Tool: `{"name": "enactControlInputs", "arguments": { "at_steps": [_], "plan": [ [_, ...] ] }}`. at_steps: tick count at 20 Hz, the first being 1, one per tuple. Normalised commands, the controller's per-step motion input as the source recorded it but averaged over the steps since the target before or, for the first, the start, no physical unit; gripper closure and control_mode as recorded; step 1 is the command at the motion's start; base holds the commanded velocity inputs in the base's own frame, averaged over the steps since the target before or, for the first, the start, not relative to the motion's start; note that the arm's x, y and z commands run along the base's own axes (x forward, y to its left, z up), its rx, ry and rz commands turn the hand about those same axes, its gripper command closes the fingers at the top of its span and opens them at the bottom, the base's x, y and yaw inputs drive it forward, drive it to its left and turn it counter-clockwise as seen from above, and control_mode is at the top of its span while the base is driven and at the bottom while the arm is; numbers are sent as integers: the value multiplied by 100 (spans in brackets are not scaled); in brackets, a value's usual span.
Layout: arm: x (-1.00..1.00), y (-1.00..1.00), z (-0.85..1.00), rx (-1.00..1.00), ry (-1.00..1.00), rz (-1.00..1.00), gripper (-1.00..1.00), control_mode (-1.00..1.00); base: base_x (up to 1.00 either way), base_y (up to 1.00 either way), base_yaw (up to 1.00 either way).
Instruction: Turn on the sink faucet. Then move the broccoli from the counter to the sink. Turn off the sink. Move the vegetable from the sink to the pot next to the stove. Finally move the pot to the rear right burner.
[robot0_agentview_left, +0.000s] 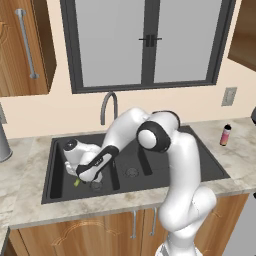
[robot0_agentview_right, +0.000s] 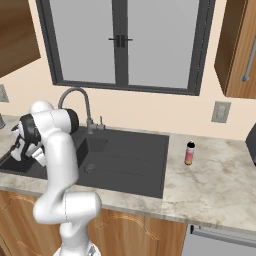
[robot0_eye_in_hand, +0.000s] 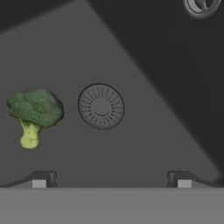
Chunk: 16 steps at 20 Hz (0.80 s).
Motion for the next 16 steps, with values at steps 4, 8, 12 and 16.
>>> {"name": "enactControlInputs", "arguments": {
  "at_steps": [4, 8, 12, 16],
  "plan": [
    [26, 0, -9, -1, 4, 0, -100, -100, 0, 0, 0],
    [27, 0, -4, -1, 6, 0, -100, -100, 0, 0, 0],
    [21, 0, -3, -2, 8, 0, -100, -100, 0, 0, 0],
    [21, 0, -6, -3, 8, 0, -100, -100, 0, 0, 0]
  ]
}}
